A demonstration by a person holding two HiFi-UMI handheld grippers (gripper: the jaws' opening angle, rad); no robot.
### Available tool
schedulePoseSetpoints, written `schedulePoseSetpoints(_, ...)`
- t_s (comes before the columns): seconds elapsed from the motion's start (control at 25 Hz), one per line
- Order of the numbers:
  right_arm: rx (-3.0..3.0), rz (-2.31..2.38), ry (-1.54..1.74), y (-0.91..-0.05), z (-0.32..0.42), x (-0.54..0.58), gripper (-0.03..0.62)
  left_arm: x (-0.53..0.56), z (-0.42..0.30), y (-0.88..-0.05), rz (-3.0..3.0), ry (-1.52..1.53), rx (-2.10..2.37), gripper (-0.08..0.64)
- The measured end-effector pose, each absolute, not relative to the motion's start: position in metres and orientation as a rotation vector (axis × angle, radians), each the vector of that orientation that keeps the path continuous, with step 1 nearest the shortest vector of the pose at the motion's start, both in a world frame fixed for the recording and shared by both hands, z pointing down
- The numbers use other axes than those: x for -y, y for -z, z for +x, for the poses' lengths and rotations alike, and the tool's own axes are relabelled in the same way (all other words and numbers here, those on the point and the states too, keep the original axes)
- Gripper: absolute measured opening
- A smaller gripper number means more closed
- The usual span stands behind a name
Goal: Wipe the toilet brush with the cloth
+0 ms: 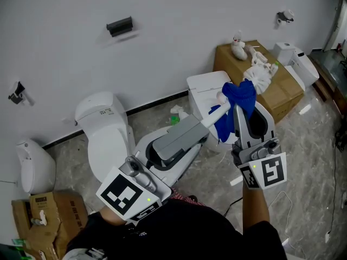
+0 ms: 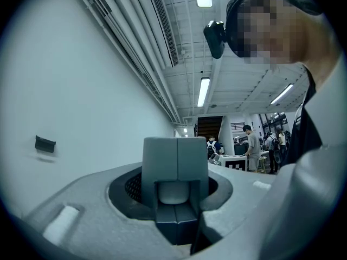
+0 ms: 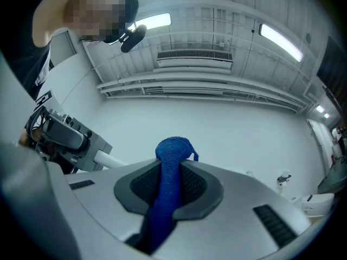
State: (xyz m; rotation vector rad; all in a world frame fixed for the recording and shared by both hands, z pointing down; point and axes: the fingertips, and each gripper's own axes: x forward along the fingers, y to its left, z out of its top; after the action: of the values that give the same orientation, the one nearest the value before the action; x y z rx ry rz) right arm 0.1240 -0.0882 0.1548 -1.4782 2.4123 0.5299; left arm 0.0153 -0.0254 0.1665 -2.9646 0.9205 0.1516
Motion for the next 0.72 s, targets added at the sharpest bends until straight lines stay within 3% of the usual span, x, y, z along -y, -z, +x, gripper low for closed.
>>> schedulePoseSetpoints(0.72,-2.397,-1.564,-0.559,-0.159,0.139,0.102,0.064,0.026,0.015,-0.166,-2.965,-0.137,-0.922,0.161)
